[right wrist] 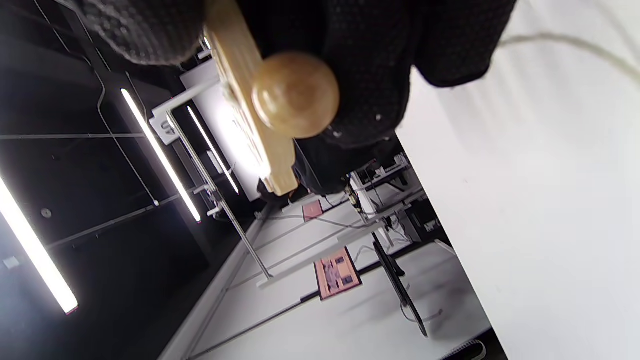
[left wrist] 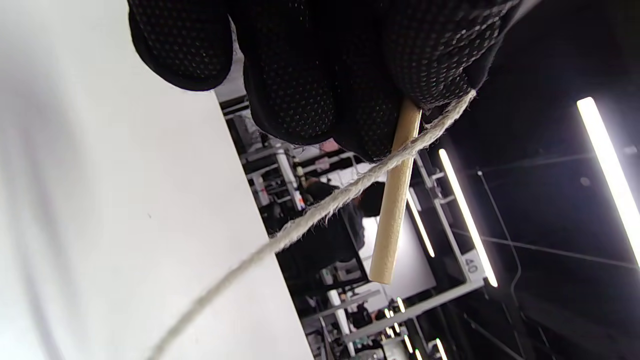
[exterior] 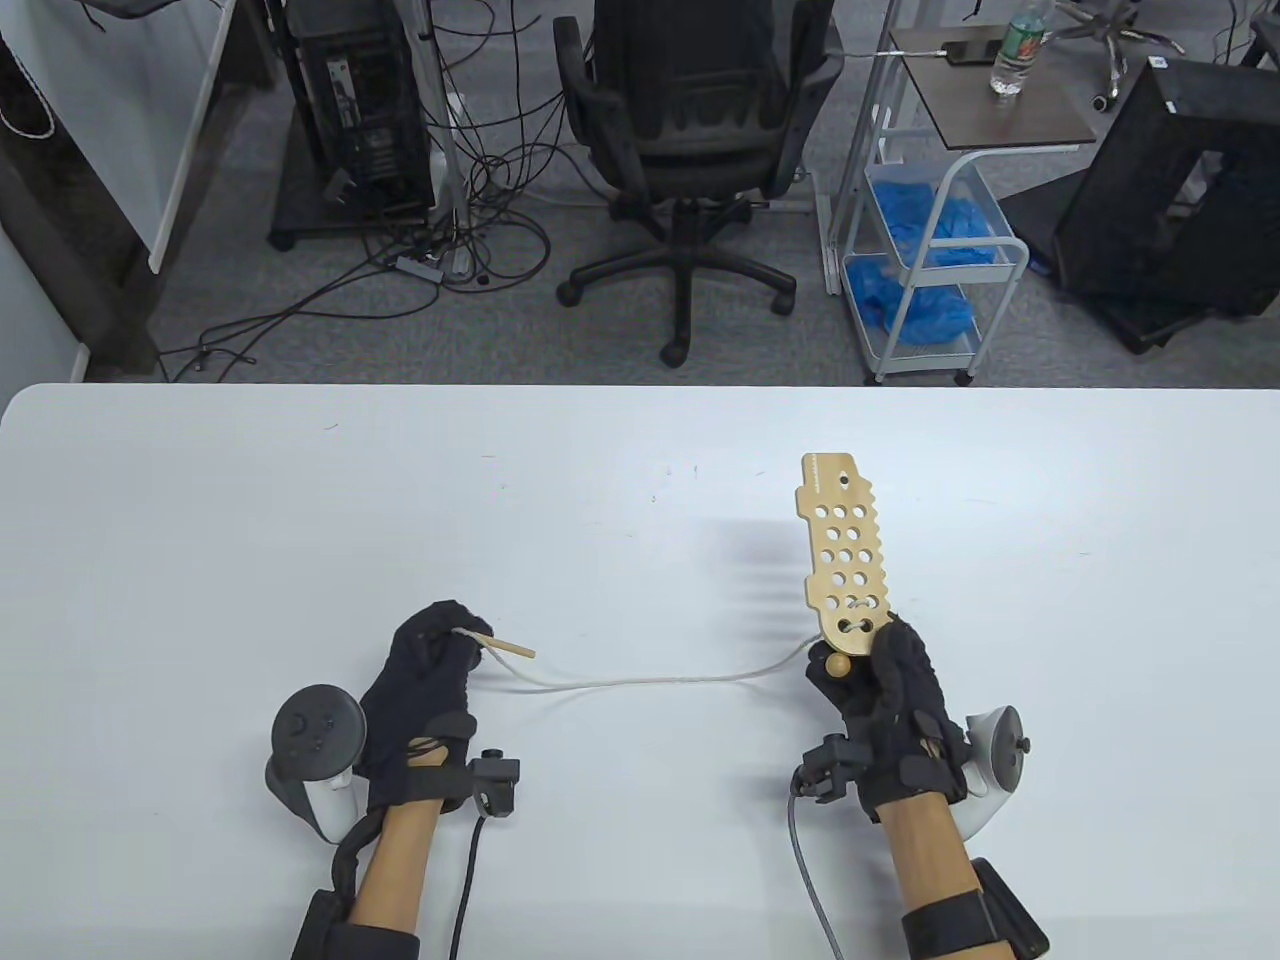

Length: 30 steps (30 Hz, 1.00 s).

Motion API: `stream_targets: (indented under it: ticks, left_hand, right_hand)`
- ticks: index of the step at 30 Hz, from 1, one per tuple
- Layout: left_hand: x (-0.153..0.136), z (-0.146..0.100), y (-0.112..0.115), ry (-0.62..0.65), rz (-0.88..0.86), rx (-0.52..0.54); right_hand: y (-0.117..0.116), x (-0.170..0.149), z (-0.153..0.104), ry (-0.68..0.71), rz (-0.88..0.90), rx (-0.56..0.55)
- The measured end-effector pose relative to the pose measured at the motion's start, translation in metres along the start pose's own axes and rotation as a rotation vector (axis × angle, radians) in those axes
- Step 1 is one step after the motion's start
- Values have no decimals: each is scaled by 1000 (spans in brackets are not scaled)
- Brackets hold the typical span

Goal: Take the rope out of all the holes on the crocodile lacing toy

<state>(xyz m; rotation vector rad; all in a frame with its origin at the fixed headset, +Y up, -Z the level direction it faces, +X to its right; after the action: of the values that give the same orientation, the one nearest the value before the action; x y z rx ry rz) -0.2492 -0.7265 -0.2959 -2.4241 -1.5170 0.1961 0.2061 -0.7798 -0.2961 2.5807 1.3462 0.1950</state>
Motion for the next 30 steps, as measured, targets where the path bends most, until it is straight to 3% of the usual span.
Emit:
stream_targets:
  ticks: [9,16,22,30]
  left_hand:
    - [20,-12,35,81,-34,-155]
    - [28,-19,50,114,-116,-234]
    - [23,-21,60,58,-258,-298]
    - [17,-22,72,1,-407,-396]
  right_hand:
    - [-46,-23,-17,-48,-102,220]
    - [-77,-35,-31,-16,-212,379]
    - [-91,-40,-40,-4,-213,453]
    - [-93,-42,-42,-4,-226,474]
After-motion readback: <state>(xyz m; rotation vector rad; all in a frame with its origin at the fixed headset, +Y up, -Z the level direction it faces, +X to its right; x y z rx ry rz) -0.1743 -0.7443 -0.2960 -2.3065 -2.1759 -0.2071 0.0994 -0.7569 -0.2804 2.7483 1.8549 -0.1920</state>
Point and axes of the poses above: the tracker on the back of each hand, its own x axis roughly to the thumb side, its own z axis roughly from the wrist to the fingertips, y = z × x, the point moved 3 cm from there along z, roughly from the wrist to the fingertips, and after that the axes turned 2 degrees about z, right-handed, at the moved point
